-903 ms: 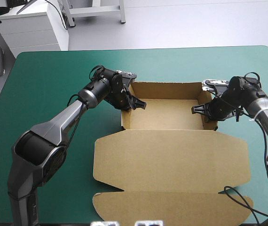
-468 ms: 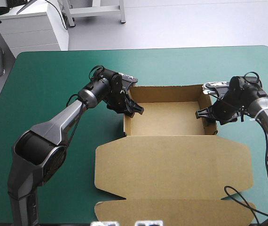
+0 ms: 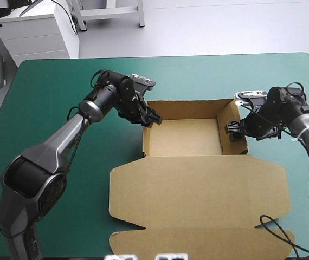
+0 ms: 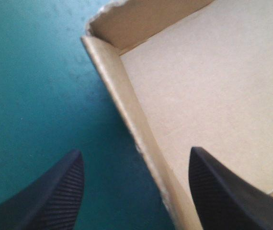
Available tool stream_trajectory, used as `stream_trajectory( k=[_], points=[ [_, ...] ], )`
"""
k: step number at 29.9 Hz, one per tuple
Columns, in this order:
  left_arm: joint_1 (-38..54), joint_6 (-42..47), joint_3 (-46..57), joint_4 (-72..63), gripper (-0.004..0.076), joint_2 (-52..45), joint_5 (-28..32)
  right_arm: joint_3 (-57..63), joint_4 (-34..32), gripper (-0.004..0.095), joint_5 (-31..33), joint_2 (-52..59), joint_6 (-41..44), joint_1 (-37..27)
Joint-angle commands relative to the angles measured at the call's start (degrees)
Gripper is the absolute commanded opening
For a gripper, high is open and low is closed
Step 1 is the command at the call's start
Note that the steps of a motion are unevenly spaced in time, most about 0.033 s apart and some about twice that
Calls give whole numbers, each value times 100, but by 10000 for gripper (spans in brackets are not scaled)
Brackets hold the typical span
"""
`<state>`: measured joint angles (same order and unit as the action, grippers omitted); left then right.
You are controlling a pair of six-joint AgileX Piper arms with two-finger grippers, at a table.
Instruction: Fold the box
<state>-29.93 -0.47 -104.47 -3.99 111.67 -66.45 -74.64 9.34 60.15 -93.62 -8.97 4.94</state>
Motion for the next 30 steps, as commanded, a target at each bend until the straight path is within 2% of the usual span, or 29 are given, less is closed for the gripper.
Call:
stream_trajectory(
  k=[1, 12, 14, 17, 22, 25, 30],
  points=[
    [-2, -29, -231, -168, 456, -591, 95, -185, 116, 722, -131, 512, -127, -51],
    [-2, -332, -231, -199, 456, -1378, -2, -417, 149, 712, -47, 1564, -193, -51],
    [-2, -391, -231, -188, 434, -1613, -2, -417, 149, 700, -47, 1747, -207, -51],
    [-2, -602, -231, -188, 346, -2054, -47, -417, 163, 693, -47, 1977, -207, -51],
    [-2, -1409, -221, -131, 118, -2748, -736, -406, 212, 693, -5, 2200, -207, -51],
    [-2, -1541, -67, 101, 4, -3187, -734, -406, 224, 680, 29, 2206, -207, -51],
    [-2, -1553, 568, 135, -8, -3868, -734, -396, 365, 672, 80, 2195, -272, -51]
  ],
)
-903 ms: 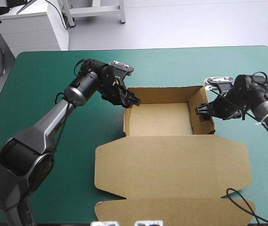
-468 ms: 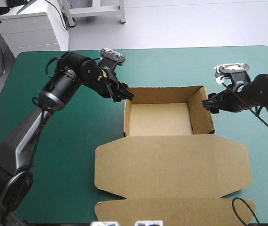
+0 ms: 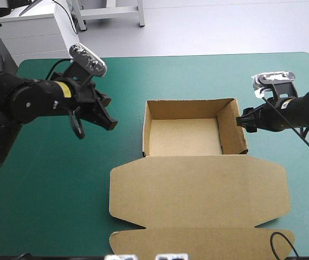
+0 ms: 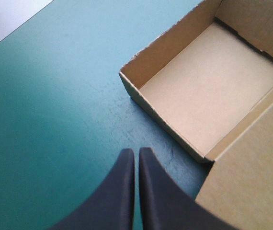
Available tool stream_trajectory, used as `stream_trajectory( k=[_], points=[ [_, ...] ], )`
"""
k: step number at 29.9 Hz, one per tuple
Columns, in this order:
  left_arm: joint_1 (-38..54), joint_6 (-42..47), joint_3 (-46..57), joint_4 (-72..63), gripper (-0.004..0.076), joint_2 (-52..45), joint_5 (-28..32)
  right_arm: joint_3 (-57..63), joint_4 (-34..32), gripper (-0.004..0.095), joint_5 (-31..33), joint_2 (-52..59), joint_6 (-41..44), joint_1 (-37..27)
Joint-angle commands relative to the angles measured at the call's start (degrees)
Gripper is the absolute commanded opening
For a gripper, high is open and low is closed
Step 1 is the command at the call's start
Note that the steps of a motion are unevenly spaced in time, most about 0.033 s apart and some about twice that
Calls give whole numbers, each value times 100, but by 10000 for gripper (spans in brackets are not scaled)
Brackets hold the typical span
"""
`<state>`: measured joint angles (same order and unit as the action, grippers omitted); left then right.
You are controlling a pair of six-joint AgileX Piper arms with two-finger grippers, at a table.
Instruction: Fold the box
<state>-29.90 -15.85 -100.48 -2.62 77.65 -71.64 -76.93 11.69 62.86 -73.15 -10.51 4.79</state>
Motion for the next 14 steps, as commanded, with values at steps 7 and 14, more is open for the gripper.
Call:
stream_trajectory(
  k=[7, 14],
  points=[
    [-4, 126, 1970, 999, -8, -1524, -215, -167, 79, 670, -178, 148, -208, -36],
    [-4, 902, 3676, 1554, -8, -2506, 142, -167, 79, 671, -178, 136, -250, -36]
  ],
)
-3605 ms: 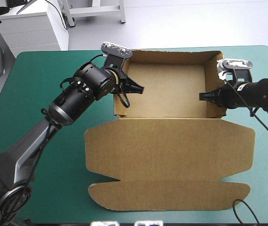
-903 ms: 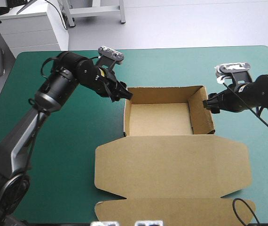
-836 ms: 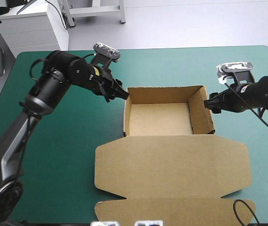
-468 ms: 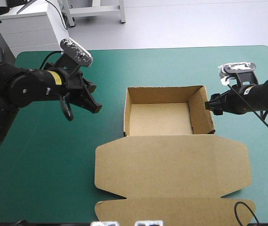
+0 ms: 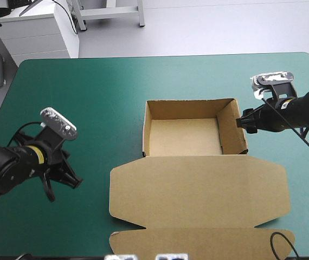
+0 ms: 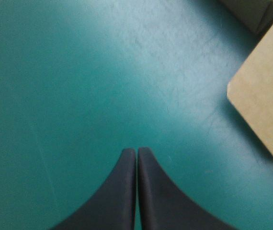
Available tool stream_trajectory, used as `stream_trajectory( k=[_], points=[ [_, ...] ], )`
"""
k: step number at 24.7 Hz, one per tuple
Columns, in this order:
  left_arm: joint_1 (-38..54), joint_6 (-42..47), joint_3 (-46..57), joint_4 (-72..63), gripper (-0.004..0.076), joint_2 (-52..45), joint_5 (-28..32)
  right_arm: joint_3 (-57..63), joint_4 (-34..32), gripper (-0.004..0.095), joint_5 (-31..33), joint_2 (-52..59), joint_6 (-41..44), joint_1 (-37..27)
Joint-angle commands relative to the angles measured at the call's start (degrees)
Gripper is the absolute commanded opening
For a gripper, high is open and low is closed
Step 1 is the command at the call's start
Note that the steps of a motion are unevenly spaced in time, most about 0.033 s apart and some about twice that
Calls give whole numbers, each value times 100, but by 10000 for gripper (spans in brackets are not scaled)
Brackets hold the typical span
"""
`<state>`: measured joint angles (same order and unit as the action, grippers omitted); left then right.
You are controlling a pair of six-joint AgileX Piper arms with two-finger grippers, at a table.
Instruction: Fold the box
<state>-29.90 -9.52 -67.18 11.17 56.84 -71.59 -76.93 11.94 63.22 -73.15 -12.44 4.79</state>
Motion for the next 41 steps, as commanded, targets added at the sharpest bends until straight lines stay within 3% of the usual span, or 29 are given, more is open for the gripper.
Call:
stream_trajectory(
  k=[1, 22, 34, 36, 38, 41],
  points=[
    [-4, 385, 542, 175, -8, -565, 252, -167, 53, 670, -214, 123, -57, -36],
    [-4, 1466, 2975, -311, -8, -2367, 803, -119, 104, 671, -157, -479, -122, -36],
    [-4, 1455, 3267, -432, -8, -2412, 1044, -129, 718, 669, -578, -2216, -318, -36],
    [-4, 1455, 3267, -432, -8, -2412, 1044, -129, 732, 604, -732, -2413, -215, -36],
    [-4, 1455, 3267, -432, -8, -2412, 1044, -129, 773, 396, -901, -2488, -166, -36],
    [-4, 1455, 3267, -432, -8, -2412, 1044, -156, 885, 161, -1050, -2488, -166, -36]
  ],
)
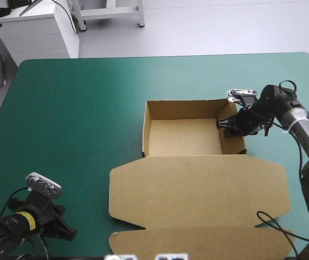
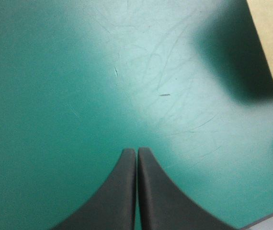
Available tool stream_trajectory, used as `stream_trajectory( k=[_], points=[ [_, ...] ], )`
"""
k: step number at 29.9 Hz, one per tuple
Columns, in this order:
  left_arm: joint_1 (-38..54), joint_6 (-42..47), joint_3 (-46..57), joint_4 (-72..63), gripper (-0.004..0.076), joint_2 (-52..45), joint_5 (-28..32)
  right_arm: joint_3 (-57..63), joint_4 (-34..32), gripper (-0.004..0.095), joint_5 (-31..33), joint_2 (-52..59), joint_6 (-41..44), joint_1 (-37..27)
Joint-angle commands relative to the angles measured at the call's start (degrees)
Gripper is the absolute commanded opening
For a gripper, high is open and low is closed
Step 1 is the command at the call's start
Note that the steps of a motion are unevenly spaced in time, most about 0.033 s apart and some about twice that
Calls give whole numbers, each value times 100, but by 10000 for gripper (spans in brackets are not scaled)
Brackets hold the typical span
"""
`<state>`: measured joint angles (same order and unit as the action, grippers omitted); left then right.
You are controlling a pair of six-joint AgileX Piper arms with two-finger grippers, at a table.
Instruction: Fold the box
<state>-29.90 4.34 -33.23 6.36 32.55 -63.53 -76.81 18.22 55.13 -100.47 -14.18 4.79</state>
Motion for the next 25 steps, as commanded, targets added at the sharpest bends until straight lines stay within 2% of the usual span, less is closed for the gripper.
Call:
stream_trajectory(
  k=[1, 3, 9, 15, 21, 25],
  points=[
    [-4, 69, -128, 49, -8, 17, 238, -194, 302, 99, -275, 244, 8, -36],
    [-4, 69, -128, 49, -8, 17, 238, -205, 436, -19, -398, 244, -56, -36],
    [-4, 69, -128, 49, -8, 17, 238, -515, 353, -18, -812, 244, -215, -58],
    [-4, 69, -128, 49, -8, 17, 241, -1200, -830, -18, -1270, 244, 150, -246],
    [-4, 69, -128, 64, -8, 17, 251, -1734, -2208, -18, -1592, 244, 829, -812],
    [-4, 69, -128, 110, -8, 17, 251, -1786, -2379, -18, -1629, 233, 1011, -1385]
  ],
)
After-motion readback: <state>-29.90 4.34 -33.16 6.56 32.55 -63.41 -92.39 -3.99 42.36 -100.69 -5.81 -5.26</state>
